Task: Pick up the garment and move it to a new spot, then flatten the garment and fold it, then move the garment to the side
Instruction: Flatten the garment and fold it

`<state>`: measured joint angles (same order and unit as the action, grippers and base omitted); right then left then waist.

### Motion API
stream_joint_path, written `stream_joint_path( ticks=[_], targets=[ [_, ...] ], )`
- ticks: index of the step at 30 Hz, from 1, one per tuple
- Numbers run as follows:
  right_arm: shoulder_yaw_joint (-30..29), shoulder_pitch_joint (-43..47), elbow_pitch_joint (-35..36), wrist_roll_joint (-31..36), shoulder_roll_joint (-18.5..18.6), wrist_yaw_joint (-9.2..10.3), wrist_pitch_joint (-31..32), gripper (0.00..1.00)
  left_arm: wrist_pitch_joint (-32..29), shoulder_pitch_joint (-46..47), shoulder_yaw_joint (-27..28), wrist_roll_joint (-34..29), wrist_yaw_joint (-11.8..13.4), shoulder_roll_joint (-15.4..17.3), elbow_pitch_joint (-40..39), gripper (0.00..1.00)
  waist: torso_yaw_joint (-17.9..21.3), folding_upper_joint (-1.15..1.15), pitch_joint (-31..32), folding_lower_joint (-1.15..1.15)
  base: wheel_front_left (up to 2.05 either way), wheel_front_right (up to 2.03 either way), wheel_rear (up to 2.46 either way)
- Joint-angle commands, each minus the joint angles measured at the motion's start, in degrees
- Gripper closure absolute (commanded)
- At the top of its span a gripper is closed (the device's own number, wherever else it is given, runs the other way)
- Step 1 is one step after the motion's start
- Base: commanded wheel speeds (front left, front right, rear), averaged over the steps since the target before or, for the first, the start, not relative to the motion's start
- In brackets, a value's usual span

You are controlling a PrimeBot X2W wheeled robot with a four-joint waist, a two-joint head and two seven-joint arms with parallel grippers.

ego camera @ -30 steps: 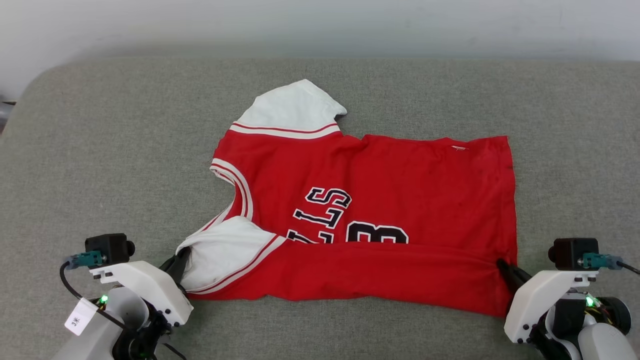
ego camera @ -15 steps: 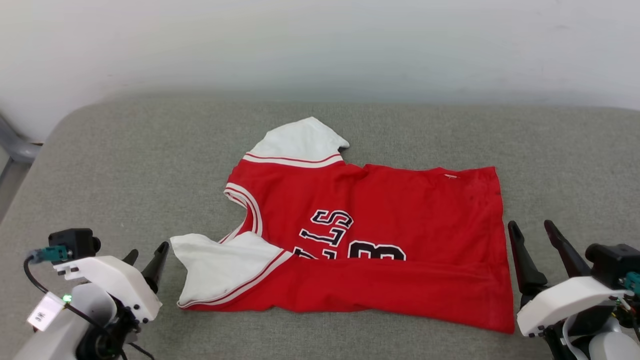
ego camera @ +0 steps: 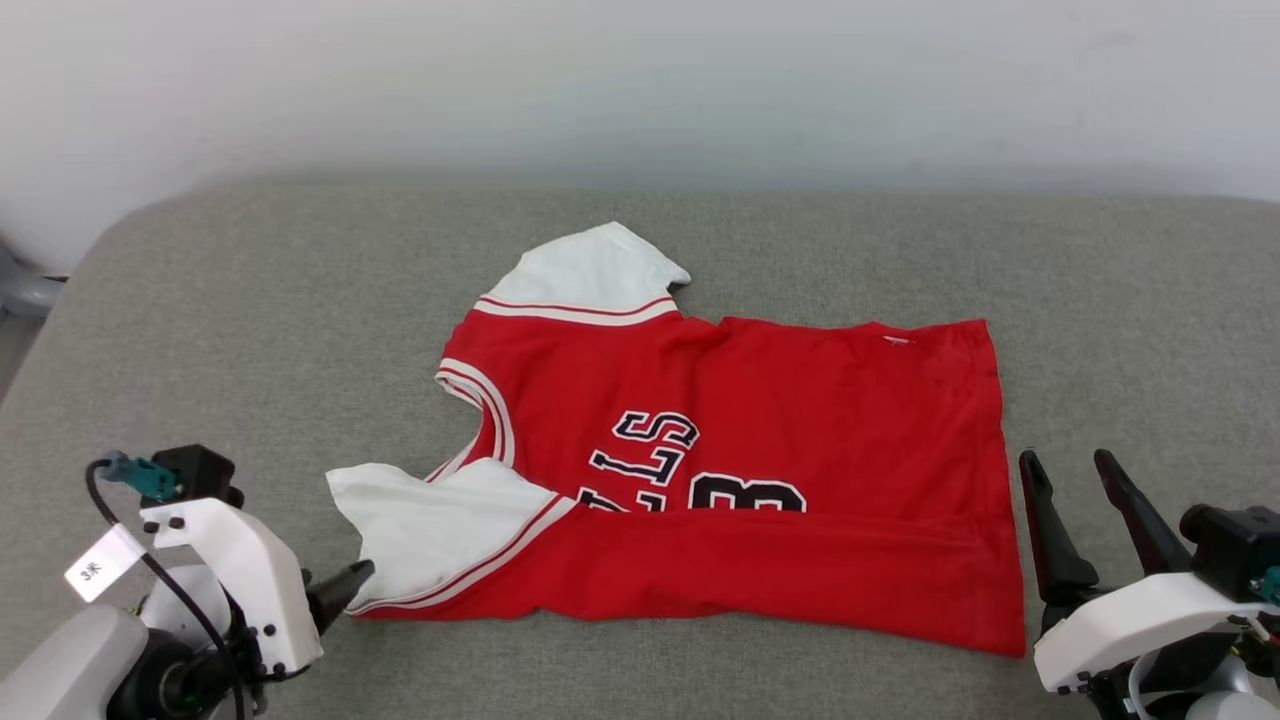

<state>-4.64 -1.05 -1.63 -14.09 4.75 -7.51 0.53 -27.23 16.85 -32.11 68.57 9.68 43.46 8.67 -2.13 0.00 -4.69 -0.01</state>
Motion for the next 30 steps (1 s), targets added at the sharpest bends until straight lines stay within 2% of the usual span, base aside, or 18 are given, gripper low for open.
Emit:
stream_joint_path(
  ticks=[1, 7, 16, 17, 19, 20, 26, 30],
  targets=[
    [0.17, 0.12, 0.47, 0.31, -0.48, 0.05, 0.3, 0.0, -1.09, 0.07, -0.36, 0.17, 0.72, 0.03, -0.55, 0.0, 0.71, 0.0, -1.22, 0.01, 0.0, 0.0, 0.0],
    [0.13, -0.99, 0.45, 0.14, -1.02, 0.05, 0.89, 0.0, -2.79, 0.69, -1.93, 0.17, 1.56, -1.59, 1.27, 0.0, 2.05, 0.0, -3.61, 0.01, 0.0, 0.0, 0.0],
    [-1.64, -1.63, 0.72, -0.08, -1.49, 0.05, 2.3, 0.0, -3.32, 0.42, -3.36, 1.67, -1.19, -5.26, 6.87, 0.0, 2.84, 0.0, -5.84, 0.01, 0.0, 0.0, 0.0],
    [-2.0, -1.65, 0.79, -0.05, -1.52, 0.05, 2.54, 0.0, -3.07, 0.38, -3.31, 2.27, -1.83, -6.06, 7.36, 0.17, 2.8, 0.0, -5.92, 0.01, 0.0, 0.0, 0.0],
    [-2.82, -1.67, 0.97, -0.38, -1.57, 0.05, 3.37, 0.0, -3.0, 0.36, -3.49, 2.84, -3.0, -7.17, 8.06, 0.96, 2.7, 0.0, -5.92, 0.01, 0.0, 0.0, 0.0],
    [-3.21, -1.67, 1.12, -0.5, -1.57, 0.05, 3.85, 0.0, -2.82, 0.46, -3.58, 2.75, -3.38, -7.32, 8.46, 1.0, 2.64, 0.0, -5.85, 0.01, 0.0, 0.0, 0.0],
    [-6.17, -1.76, 2.15, -2.95, -0.93, 0.05, 8.12, 0.0, -0.5, 1.72, -2.97, 2.16, -6.12, -7.67, 8.78, 1.0, 1.87, 0.0, -5.06, 0.01, 0.0, 0.0, 0.0],
    [-7.47, -1.47, 2.73, -5.01, 0.59, 0.05, 13.7, 0.0, 1.56, 2.54, -2.0, 0.79, -6.41, -6.25, 7.11, 1.0, 1.45, 0.0, -4.36, 0.01, 0.0, 0.0, 0.0]
  ],
)
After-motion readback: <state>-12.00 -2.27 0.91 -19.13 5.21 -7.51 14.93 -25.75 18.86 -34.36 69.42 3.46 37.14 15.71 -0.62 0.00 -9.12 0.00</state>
